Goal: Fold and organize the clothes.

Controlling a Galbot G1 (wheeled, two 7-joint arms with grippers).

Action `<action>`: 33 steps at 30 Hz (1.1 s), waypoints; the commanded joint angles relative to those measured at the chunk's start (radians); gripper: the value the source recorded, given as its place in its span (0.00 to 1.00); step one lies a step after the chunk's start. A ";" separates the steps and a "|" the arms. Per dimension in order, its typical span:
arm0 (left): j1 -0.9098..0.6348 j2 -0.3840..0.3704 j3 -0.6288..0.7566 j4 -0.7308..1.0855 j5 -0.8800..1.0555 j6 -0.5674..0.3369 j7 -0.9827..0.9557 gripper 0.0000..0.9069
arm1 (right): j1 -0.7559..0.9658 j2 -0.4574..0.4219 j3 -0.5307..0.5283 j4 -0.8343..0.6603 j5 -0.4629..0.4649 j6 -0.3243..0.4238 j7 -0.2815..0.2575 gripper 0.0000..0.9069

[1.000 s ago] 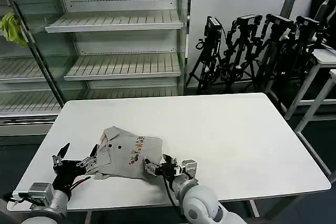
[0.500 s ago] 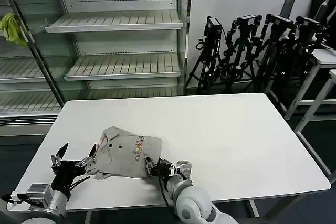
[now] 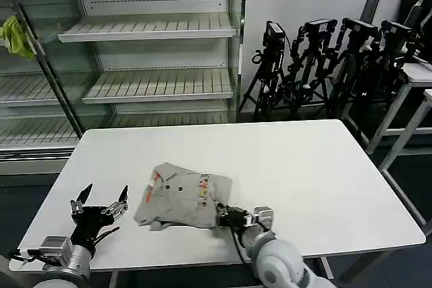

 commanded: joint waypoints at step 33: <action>-0.017 0.008 0.058 0.015 -0.015 -0.012 -0.001 1.00 | 0.257 -0.291 0.046 -0.130 -0.230 -0.060 -0.210 1.00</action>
